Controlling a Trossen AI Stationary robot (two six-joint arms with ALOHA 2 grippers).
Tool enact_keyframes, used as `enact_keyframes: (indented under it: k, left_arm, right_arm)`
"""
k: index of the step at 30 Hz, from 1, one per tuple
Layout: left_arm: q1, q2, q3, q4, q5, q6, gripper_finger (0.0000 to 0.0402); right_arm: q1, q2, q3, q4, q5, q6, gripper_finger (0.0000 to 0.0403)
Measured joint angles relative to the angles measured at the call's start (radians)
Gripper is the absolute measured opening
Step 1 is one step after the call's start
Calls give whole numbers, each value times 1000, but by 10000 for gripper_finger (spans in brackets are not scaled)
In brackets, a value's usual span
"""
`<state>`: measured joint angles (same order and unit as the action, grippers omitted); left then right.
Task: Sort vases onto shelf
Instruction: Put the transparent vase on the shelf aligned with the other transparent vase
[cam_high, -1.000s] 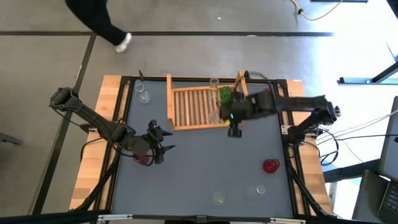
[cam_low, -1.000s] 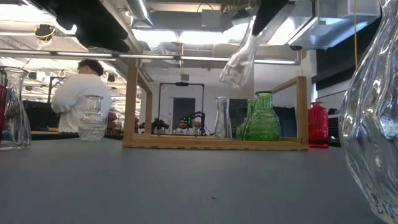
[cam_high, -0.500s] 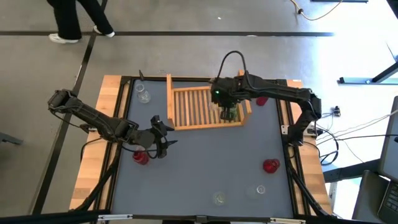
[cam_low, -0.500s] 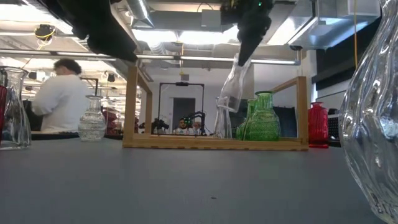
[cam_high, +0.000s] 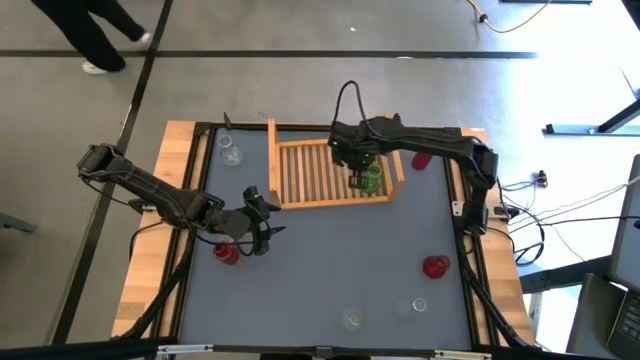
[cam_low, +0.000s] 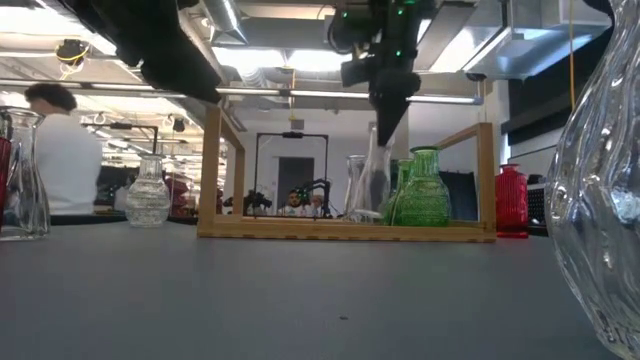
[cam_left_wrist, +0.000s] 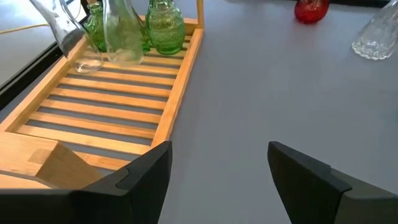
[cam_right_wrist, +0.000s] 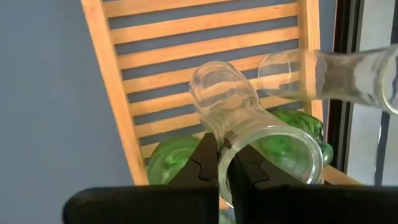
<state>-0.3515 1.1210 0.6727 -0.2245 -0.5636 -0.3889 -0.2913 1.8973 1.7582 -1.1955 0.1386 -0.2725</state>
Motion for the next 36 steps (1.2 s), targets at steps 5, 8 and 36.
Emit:
enact_keyframes:
  k: [5,8,36]
  left_arm:
    - [0,-1,0,2,0,0,259]
    - [0,-1,0,1,0,0,259]
    - [0,-1,0,2,0,0,259]
  right_arm:
    - [-6,37,0,20,8,-25,1]
    - [-17,58,0,15,7,-24,1]
    - [-30,73,21,64,71,-23,134]
